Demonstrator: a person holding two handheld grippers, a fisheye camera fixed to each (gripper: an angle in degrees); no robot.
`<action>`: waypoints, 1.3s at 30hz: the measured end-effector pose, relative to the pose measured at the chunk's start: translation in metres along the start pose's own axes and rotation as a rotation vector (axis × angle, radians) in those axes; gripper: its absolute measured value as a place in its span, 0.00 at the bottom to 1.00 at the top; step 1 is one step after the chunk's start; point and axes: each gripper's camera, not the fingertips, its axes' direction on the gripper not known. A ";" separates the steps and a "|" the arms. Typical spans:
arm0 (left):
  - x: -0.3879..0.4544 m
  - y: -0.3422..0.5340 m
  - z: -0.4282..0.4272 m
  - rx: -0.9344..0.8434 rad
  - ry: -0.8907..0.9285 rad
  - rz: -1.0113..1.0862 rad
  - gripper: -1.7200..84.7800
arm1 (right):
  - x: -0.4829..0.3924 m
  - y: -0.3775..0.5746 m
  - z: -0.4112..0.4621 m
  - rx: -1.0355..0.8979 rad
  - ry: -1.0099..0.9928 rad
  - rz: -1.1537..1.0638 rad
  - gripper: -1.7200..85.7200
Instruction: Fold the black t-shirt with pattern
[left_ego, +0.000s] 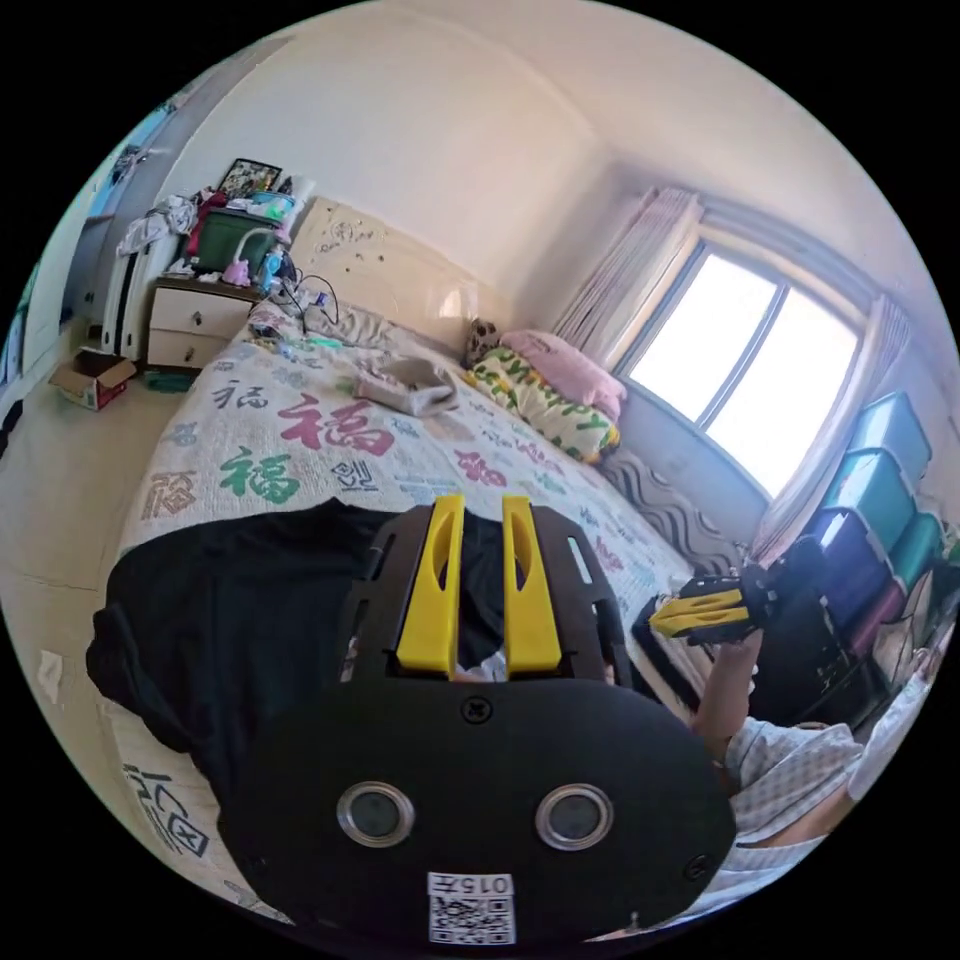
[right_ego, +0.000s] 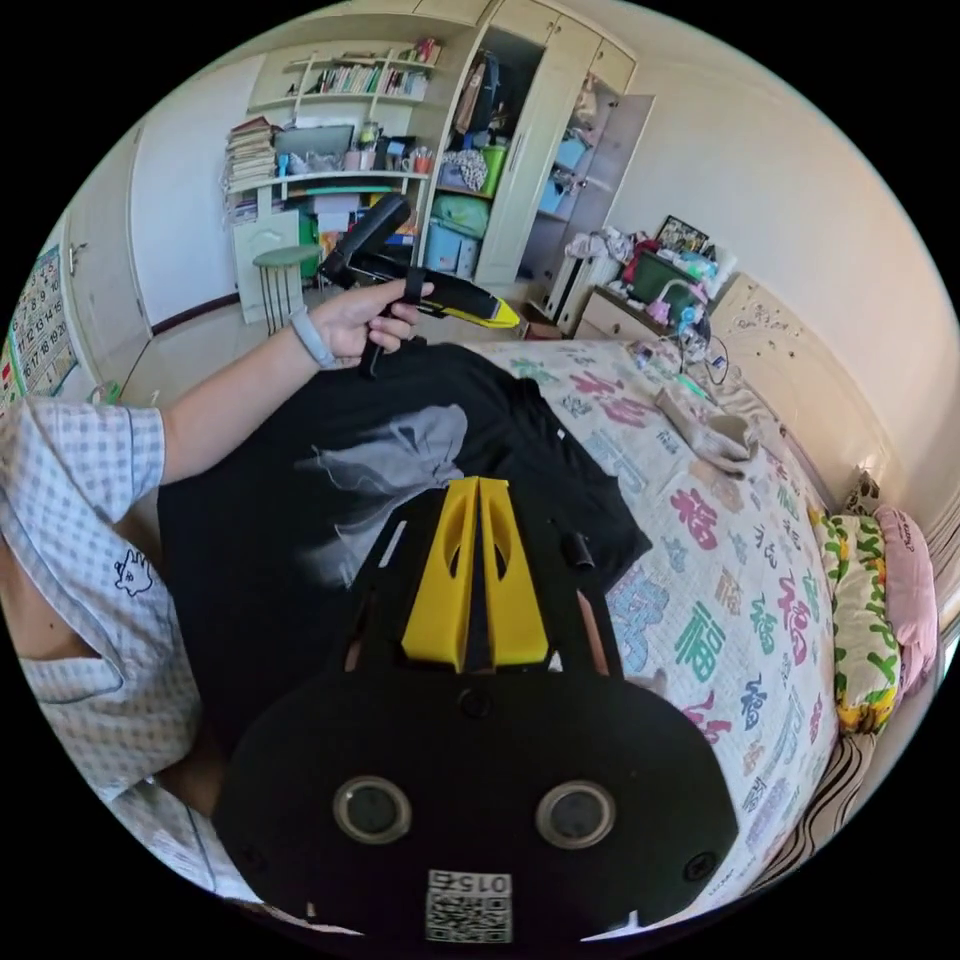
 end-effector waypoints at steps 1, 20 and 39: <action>-0.007 -0.012 -0.025 0.023 0.022 -0.020 0.10 | -0.003 -0.020 0.009 0.008 0.004 0.003 0.02; -0.160 0.005 -0.147 -0.114 -0.370 -0.304 0.15 | -0.035 -0.329 0.371 -0.447 0.101 0.078 0.09; -0.063 -0.002 -0.178 0.054 -0.269 0.154 0.02 | 0.057 -0.285 0.313 -0.021 -0.061 0.294 0.01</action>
